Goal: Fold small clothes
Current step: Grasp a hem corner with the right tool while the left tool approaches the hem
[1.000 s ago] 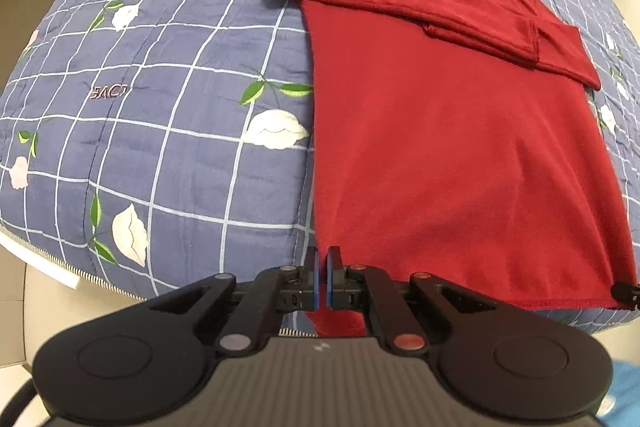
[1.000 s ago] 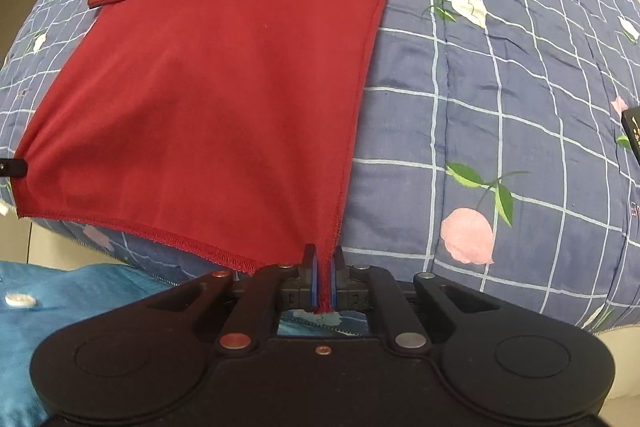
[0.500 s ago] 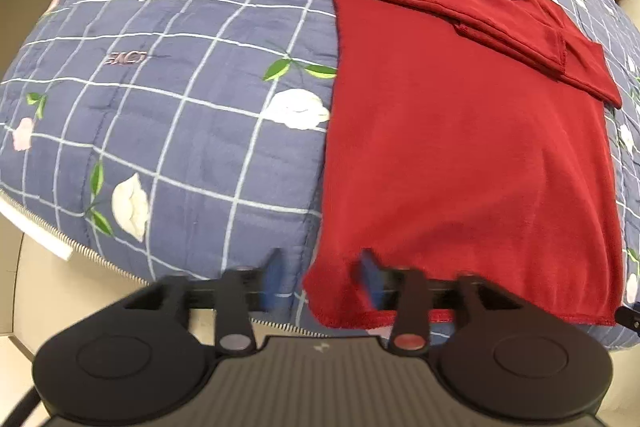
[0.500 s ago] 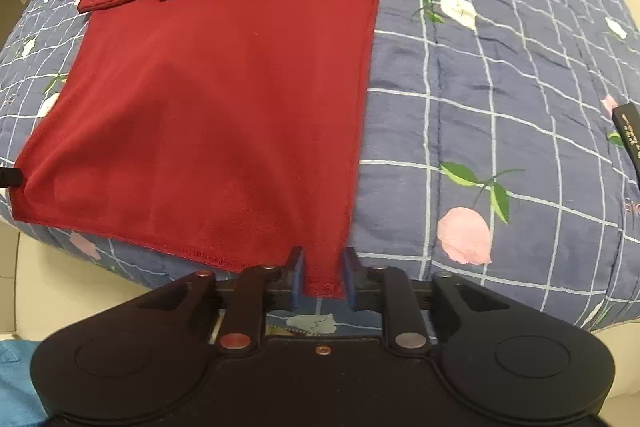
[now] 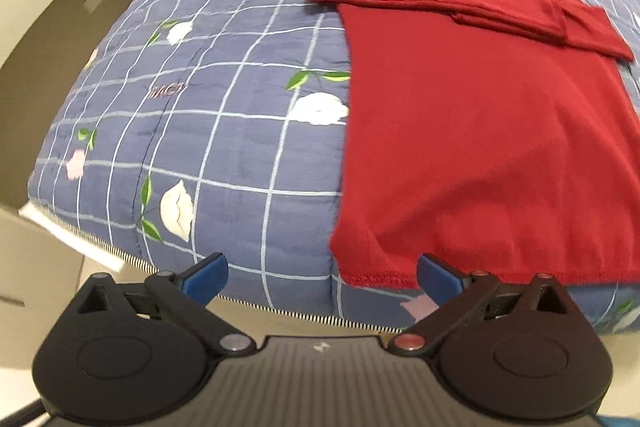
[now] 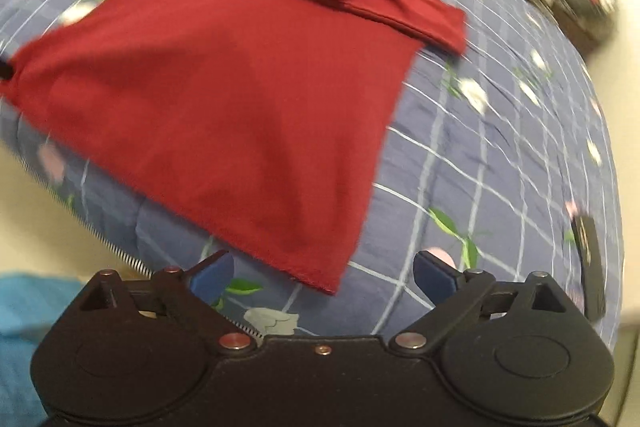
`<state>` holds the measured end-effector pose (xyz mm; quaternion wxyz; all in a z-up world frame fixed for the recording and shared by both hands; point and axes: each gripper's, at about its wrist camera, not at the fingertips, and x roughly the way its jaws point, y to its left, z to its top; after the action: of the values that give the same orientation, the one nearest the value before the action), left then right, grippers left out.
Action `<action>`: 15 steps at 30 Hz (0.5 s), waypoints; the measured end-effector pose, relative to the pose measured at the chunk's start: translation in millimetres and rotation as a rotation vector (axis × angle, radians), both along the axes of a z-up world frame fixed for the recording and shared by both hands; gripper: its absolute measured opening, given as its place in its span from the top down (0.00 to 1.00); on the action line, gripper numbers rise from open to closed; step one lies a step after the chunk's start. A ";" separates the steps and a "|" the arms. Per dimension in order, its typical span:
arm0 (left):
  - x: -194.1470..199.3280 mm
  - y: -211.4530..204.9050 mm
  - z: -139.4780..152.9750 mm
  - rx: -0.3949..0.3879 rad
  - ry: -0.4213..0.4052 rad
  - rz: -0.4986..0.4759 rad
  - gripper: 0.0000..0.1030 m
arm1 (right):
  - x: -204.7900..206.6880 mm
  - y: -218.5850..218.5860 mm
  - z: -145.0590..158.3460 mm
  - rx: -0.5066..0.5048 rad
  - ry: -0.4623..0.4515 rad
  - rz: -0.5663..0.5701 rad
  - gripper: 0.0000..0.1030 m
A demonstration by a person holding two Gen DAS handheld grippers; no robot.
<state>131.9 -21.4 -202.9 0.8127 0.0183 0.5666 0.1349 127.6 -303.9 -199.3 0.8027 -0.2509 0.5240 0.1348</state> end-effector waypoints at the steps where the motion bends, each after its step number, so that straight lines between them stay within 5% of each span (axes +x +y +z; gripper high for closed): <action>1: -0.5 -3.5 -1.4 0.007 -0.001 -0.020 0.01 | -0.9 4.9 -1.8 -0.010 -0.003 0.035 0.06; 5: -1.7 -15.0 -7.9 0.024 -0.005 -0.090 0.01 | -9.7 26.0 -13.6 -0.060 -0.047 0.197 0.07; 11: -5.1 -36.2 -7.2 0.024 -0.024 -0.206 0.01 | -17.6 51.7 -40.8 -0.125 -0.021 0.390 0.24; 15: -11.0 -52.3 -1.2 0.016 -0.053 -0.331 0.01 | -5.4 50.3 -54.3 -0.138 0.013 0.366 0.47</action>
<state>120.9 -73.7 -204.2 0.8382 0.1143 0.5333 0.0042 122.2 -253.6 -253.7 0.7422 -0.3957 0.4828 0.2440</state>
